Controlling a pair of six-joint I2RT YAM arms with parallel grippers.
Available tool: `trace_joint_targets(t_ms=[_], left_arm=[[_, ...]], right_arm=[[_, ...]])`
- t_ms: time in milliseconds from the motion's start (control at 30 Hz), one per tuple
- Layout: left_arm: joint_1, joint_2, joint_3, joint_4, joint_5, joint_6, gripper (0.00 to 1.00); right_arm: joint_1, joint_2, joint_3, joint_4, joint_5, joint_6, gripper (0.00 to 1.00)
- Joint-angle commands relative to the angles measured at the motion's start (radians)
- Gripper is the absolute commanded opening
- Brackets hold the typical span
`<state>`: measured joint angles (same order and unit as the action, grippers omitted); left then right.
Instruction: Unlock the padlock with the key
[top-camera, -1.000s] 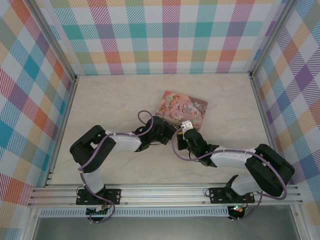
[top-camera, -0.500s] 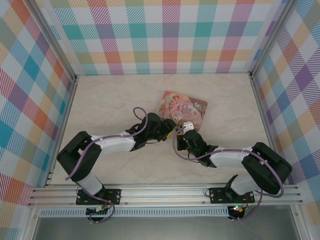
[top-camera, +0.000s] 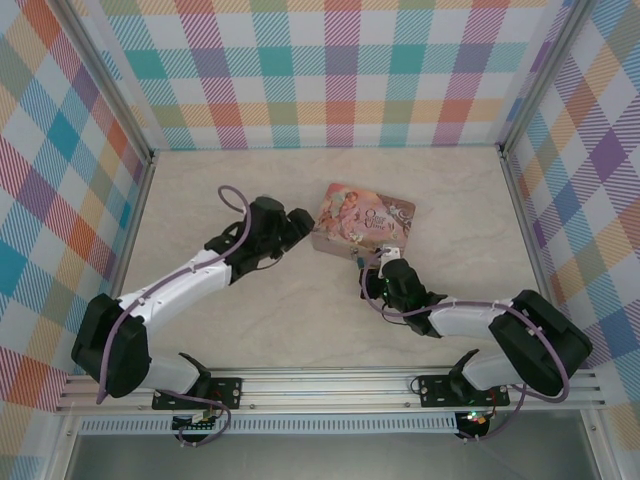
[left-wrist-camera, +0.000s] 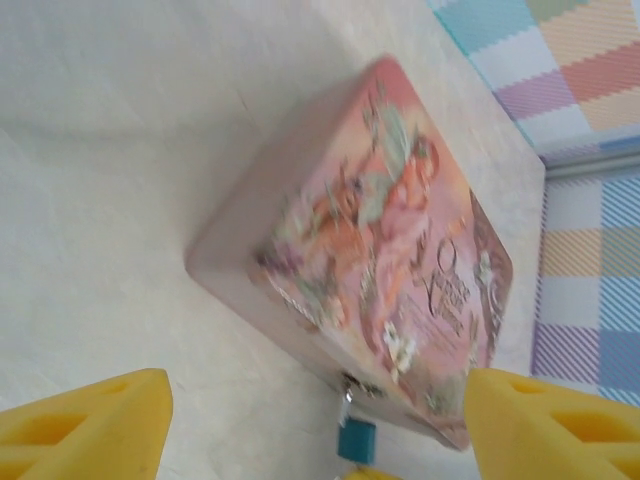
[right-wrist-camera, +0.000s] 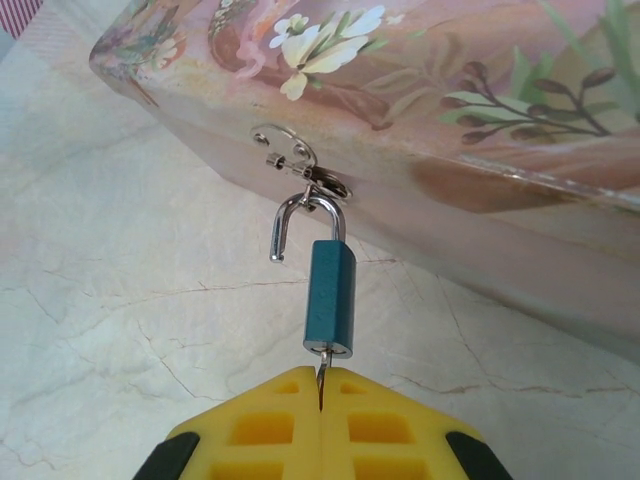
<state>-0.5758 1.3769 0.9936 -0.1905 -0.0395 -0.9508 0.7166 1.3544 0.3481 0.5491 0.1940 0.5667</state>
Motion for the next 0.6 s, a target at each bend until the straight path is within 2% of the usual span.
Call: trace_joint_targets(t_ms=[0,133,300,567], left_arm=[[0.057,-0.001,0.06,-0.135,-0.015,0.155,0.78],[0.092,0.084,0.147,-0.145,0.037,0.259,0.82],[0.106,0.272,0.305,-0.15,0.128,0.401,0.87],[0.121,0.538,0.518,-0.156,0.209,0.481,0.95]], right_arm=[[-0.022,-0.028,-0.018,0.023,-0.043,0.093,0.0],[-0.042,-0.044,-0.02,0.005,-0.071,0.146,0.0],[-0.07,-0.065,-0.02,-0.024,-0.113,0.226,0.0],[-0.084,-0.099,-0.023,-0.06,-0.134,0.277,0.0]])
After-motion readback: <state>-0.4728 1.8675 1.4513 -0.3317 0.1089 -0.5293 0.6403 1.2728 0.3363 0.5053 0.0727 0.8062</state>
